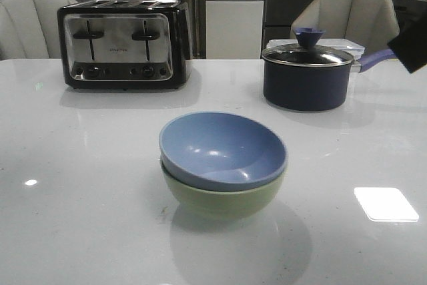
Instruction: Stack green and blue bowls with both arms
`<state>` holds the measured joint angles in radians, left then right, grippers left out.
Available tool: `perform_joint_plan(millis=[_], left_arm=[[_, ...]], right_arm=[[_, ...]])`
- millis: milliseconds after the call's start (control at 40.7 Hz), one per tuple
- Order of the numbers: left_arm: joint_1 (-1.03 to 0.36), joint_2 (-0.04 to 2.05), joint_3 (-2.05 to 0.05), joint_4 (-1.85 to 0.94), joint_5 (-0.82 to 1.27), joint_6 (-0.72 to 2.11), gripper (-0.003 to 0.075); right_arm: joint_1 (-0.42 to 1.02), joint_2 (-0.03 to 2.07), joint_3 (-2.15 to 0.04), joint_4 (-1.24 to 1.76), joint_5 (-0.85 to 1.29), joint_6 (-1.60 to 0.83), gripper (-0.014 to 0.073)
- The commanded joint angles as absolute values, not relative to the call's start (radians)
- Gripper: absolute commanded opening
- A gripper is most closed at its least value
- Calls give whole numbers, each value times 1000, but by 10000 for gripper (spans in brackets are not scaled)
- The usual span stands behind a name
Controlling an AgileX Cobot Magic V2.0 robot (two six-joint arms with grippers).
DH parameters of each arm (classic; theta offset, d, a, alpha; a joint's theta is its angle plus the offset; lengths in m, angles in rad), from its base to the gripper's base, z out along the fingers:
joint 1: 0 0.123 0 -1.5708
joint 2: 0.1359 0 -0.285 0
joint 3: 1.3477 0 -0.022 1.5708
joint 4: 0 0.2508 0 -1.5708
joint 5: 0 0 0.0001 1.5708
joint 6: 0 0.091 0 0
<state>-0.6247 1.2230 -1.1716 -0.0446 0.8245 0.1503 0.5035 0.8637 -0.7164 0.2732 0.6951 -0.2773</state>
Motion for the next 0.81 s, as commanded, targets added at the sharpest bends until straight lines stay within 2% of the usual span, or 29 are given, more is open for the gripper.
perform_joint_plan(millis=[0, 491, 687, 786], left_arm=[[-632, 1092, -1105, -39, 717, 149, 371], [-632, 727, -780, -39, 671, 149, 371], [-632, 688, -752, -39, 655, 149, 371], [-632, 688, -752, -39, 653, 149, 338]], right_arm=[[504, 855, -740, 263, 640, -288, 416], [503, 821, -725, 229, 660, -252, 416], [503, 792, -689, 226, 640, -252, 414], [503, 792, -681, 215, 642, -252, 361]])
